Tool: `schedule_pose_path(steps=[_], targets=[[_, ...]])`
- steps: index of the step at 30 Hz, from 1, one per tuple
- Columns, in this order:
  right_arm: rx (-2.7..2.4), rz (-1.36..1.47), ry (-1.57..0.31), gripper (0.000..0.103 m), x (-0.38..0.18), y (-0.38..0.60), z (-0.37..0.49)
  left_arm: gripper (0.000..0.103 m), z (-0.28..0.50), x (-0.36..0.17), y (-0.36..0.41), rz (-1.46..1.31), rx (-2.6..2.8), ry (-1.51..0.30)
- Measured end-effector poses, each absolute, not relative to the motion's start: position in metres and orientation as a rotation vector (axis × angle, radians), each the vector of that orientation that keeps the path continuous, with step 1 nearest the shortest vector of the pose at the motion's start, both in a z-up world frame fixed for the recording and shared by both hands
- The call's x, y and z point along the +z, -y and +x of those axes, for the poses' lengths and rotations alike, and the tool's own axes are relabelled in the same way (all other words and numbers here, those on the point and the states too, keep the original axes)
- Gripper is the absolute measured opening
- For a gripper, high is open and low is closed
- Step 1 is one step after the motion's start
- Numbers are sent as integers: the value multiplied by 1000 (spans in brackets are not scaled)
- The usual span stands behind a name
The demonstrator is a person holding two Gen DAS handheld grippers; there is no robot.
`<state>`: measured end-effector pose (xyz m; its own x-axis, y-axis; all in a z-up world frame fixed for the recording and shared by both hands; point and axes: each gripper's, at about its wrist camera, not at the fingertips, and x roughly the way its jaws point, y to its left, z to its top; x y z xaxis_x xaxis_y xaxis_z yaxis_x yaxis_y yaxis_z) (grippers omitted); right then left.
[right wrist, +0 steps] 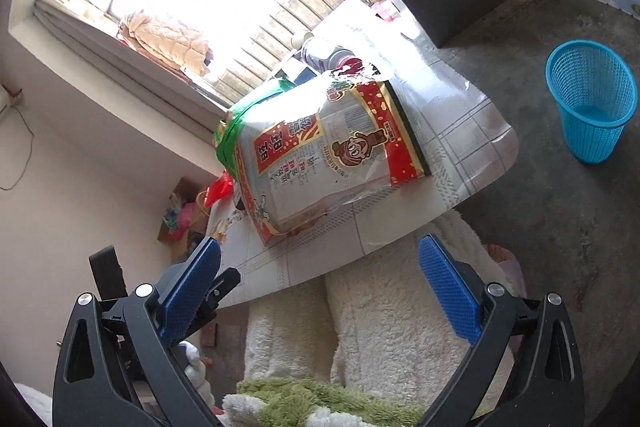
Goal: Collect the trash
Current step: 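Reach the right tool to the clear red-printed snack bag and close on it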
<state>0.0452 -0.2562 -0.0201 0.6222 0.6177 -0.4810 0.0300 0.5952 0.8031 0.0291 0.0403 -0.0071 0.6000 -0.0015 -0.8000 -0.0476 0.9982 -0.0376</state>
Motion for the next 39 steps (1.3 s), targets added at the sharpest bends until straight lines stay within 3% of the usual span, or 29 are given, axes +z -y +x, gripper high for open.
schedule_pose_path(steps=[9,13,20,26,27,29,31,34,39], targets=[[495,1221,-971,86,-82,229,101,94,43,-10,-51,-86,-20,-849],[508,1323,-941,81,-100,221,113,94,55,-10,-54,-98,-35,-822],[489,1394,-882,79,-94,216,125,72,77,-14,-60,-164,-86,-829],[469,1416,-875,56,-99,220,120,61,94,-16,-62,-205,-123,-833],[479,1417,-874,47,-99,220,120,59,98,-16,-62,-209,-129,-832],[492,1429,-875,39,-106,225,123,52,102,-14,-61,-224,-147,-831],[502,1415,-892,21,-107,225,123,49,105,-13,-59,-231,-162,-828],[506,1394,-936,13,-110,229,120,46,104,-7,-53,-232,-187,-815],[559,1252,-1102,11,-112,240,113,44,100,4,-39,-211,-240,-770]])
